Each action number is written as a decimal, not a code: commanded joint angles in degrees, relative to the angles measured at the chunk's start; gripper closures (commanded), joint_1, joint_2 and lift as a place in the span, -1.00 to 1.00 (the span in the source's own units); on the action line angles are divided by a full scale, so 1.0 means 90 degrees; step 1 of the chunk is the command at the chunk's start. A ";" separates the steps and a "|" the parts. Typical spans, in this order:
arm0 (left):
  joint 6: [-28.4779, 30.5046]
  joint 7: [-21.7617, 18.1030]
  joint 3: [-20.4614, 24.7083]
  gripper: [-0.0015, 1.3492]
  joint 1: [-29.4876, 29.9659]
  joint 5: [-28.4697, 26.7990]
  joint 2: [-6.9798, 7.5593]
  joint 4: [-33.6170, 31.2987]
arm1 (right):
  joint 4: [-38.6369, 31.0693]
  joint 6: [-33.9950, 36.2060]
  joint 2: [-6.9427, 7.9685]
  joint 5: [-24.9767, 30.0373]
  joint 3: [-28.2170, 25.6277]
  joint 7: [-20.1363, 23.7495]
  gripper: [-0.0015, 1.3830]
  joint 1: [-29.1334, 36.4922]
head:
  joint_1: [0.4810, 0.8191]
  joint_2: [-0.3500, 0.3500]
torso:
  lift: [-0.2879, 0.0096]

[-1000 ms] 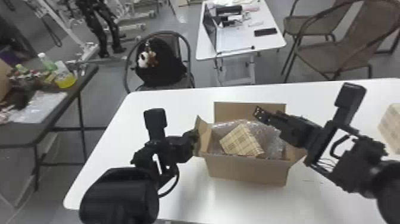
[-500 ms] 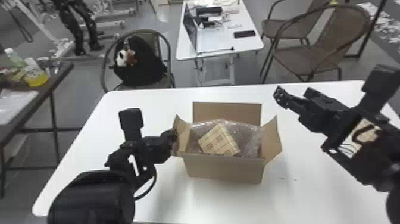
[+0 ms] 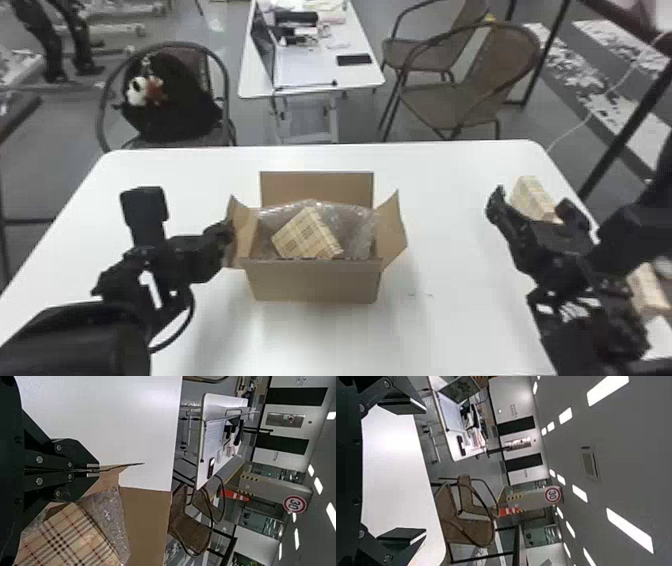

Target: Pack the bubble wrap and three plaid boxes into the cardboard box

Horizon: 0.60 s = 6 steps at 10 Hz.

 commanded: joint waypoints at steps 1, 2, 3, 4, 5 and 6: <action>-0.0005 -0.0002 0.0005 0.80 0.0003 0.0012 -0.0026 0.0000 | 0.0367 -0.0239 0.0000 0.0192 -0.0181 -0.0177 -0.70 0.0075 | 0.27 0.02 | 0.32; -0.0015 -0.0002 0.0005 0.80 0.0003 0.0012 -0.0026 0.0000 | 0.0572 -0.0259 0.0000 0.0271 -0.0298 -0.0411 -0.70 0.0036 | 0.27 -0.04 | 0.32; -0.0015 -0.0002 0.0005 0.80 0.0013 0.0012 -0.0026 0.0000 | 0.0865 -0.0249 0.0000 0.0212 -0.0376 -0.0509 -0.70 -0.0091 | 0.27 -0.12 | 0.32; -0.0015 -0.0002 0.0005 0.80 0.0003 0.0012 -0.0026 0.0000 | 0.1041 -0.0249 0.0000 0.0192 -0.0386 -0.0675 -0.70 -0.0228 | 0.27 -0.18 | 0.32; -0.0005 -0.0002 0.0005 0.80 0.0003 0.0012 -0.0026 0.0000 | 0.1178 -0.0171 0.0000 0.0241 -0.0386 -0.0821 -0.70 -0.0423 | 0.27 -0.22 | 0.32; -0.0005 -0.0002 -0.0005 0.80 0.0003 0.0012 -0.0026 0.0000 | 0.1363 -0.0151 0.0000 0.0339 -0.0396 -0.0958 -0.70 -0.0638 | 0.27 -0.25 | 0.32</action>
